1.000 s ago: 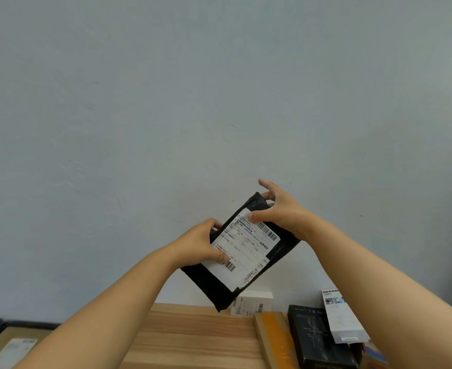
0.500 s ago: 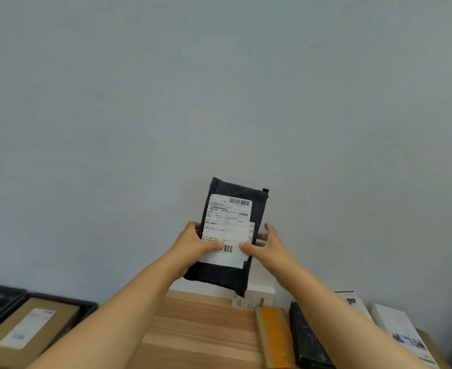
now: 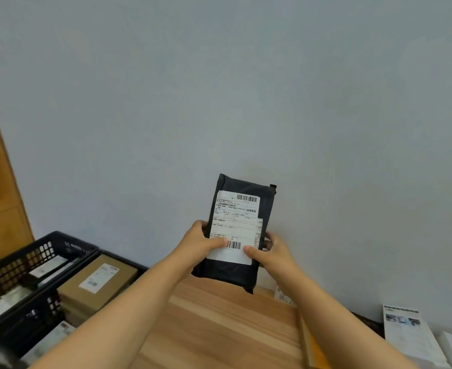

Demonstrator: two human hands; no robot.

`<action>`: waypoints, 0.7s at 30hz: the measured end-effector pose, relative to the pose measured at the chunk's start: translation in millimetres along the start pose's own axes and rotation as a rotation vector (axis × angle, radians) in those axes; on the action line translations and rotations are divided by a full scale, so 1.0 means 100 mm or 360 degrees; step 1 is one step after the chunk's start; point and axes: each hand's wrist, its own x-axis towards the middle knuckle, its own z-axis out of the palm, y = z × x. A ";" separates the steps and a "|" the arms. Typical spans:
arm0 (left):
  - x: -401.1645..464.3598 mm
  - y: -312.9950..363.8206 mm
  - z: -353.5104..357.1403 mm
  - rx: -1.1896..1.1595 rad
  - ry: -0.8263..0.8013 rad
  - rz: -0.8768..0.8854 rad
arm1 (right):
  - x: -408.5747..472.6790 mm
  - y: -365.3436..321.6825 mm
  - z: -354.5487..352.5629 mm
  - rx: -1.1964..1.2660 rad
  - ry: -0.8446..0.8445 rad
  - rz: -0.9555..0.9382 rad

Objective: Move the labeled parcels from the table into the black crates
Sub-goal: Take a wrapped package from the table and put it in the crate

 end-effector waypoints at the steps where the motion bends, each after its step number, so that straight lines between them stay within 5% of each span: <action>1: -0.04 -0.03 -0.14 0.0012 0.0014 0.0002 | 0.00 -0.03 0.13 0.0034 -0.0023 0.0006; 21: -1.27 -1.31 -4.43 0.0080 0.0554 -0.0180 | -0.35 -0.32 4.76 0.0283 -0.0535 0.0247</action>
